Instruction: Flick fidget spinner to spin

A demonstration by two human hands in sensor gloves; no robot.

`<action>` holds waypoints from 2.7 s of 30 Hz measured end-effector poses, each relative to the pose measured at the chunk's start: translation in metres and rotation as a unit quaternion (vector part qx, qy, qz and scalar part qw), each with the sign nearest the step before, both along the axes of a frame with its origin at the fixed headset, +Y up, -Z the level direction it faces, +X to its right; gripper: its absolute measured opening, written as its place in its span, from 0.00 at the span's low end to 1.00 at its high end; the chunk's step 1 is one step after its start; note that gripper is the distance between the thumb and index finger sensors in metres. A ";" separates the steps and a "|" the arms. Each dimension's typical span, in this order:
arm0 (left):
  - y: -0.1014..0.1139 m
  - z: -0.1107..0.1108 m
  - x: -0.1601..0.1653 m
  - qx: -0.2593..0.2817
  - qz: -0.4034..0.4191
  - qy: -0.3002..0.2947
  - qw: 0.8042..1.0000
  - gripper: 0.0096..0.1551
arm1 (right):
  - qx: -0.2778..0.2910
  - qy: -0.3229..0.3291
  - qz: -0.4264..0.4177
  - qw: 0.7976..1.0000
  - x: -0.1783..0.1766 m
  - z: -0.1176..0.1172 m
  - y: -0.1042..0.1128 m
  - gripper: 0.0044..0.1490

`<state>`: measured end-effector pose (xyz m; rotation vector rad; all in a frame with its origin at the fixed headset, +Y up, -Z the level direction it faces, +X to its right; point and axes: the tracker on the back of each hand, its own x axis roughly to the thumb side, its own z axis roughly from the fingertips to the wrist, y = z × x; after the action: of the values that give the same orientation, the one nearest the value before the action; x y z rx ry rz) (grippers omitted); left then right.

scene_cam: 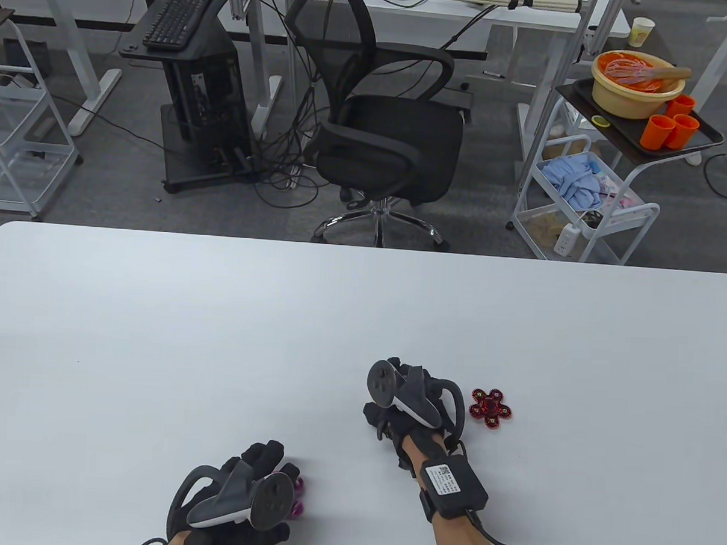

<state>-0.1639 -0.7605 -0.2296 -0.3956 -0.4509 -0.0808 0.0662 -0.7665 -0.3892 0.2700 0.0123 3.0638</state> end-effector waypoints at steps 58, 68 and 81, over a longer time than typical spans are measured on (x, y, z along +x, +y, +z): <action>-0.021 0.030 0.069 0.017 -0.014 -0.116 0.993 0.47 | -0.059 0.212 0.013 0.975 0.013 0.171 0.016 0.49; -0.029 0.030 0.078 -0.005 -0.023 -0.112 0.993 0.49 | -0.105 0.188 0.095 0.972 0.006 0.179 -0.011 0.38; -0.027 0.031 0.080 -0.003 -0.034 -0.108 0.994 0.48 | -0.156 0.175 0.022 0.972 0.038 0.196 0.017 0.29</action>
<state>-0.0842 -0.7877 -0.1987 -0.4089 -0.6510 -0.1893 0.1038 -0.7499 -0.1934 0.7886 0.5166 2.9484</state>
